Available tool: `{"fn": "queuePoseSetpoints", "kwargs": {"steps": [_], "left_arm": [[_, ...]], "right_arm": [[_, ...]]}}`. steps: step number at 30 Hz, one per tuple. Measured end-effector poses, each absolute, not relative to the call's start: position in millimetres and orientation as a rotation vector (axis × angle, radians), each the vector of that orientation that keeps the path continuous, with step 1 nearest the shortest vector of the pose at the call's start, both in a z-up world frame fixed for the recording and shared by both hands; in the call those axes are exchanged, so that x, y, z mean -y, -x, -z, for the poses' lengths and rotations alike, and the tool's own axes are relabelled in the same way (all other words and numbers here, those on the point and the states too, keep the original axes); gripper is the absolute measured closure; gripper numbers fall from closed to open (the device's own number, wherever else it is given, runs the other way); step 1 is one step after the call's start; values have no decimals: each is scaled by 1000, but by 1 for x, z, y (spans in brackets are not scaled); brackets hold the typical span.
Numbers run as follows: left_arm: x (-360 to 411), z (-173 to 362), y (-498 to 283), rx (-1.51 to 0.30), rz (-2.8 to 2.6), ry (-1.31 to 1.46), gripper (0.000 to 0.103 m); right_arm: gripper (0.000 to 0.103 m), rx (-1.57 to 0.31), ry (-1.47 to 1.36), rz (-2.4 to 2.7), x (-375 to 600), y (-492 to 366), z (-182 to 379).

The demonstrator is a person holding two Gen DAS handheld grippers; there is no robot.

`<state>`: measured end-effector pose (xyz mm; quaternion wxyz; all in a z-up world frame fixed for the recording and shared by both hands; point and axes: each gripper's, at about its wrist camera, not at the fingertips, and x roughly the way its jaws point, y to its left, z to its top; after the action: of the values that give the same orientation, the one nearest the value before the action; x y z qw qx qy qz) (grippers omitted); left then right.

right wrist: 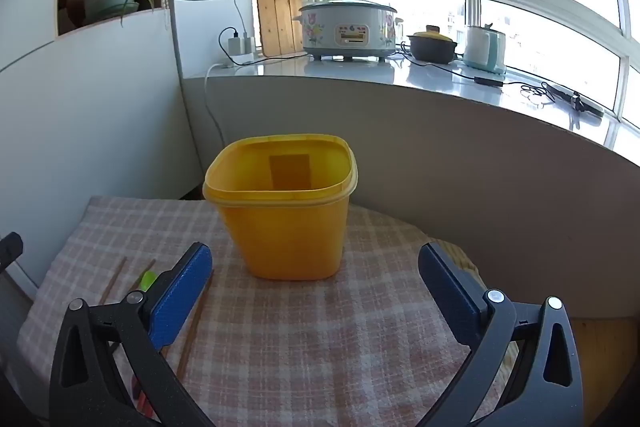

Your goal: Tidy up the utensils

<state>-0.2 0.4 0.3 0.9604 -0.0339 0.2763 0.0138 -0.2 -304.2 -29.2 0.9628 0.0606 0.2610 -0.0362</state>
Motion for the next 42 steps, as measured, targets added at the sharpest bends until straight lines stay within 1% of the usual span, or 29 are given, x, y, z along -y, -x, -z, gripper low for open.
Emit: {"fn": "queuePoseSetpoints", "kwargs": {"steps": [42], "left_arm": [[-3, -1, 2, -551, -24, 66, 0]], "right_arm": [[1, -512, -100, 75, 302, 4, 22]]}}
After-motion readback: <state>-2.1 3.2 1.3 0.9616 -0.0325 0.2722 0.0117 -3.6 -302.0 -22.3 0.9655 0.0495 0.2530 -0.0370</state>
